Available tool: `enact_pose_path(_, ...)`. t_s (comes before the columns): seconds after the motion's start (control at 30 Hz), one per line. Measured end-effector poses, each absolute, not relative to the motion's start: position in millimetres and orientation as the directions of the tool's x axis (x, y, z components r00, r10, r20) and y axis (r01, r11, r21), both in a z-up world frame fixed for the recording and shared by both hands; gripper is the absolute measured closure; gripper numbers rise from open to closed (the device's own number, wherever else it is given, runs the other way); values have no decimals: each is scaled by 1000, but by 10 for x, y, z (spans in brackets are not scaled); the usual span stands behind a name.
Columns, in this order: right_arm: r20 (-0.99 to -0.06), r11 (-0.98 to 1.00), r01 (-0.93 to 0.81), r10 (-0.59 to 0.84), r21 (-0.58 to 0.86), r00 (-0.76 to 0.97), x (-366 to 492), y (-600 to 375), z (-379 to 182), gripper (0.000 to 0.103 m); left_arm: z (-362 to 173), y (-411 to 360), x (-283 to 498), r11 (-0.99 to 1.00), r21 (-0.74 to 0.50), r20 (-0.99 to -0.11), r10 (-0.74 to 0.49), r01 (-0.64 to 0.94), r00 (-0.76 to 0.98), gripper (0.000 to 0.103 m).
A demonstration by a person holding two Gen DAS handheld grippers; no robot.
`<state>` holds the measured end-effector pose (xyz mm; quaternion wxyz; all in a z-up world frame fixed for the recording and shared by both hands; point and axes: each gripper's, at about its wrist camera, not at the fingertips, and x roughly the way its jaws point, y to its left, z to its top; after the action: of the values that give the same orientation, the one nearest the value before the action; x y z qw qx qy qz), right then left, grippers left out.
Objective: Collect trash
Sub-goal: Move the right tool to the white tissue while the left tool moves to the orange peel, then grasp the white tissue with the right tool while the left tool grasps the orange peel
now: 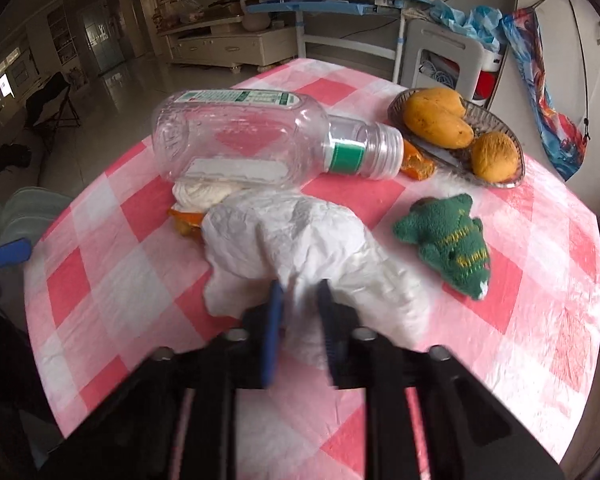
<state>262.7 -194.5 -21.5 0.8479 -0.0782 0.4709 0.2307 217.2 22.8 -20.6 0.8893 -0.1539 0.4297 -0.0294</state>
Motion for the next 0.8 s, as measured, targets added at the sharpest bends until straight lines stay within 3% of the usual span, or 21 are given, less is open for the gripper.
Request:
enact_pose_path(0.43, -854, 912, -377, 320, 161, 411, 2142, -2505, -185, 95, -356, -487, 2879, 967, -215, -734, -252, 135, 631, 29)
enact_pose_path(0.5, -845, 913, -372, 326, 166, 424, 2192, -2533, -150, 86, -357, -557, 2963, 967, -189, -733, -254, 170, 631, 29)
enact_pose_path(0.57, -832, 916, -367, 327, 162, 449, 2222, -2547, -104, 62, -366, -630, 3066, 966, -162, -738, -255, 203, 624, 31)
enact_pose_path(0.8, -831, 922, -371, 288, 108, 476, 2308, -2543, -113, 51, -478, -932, 3341, 953, -6, -779, -195, 304, 596, 37)
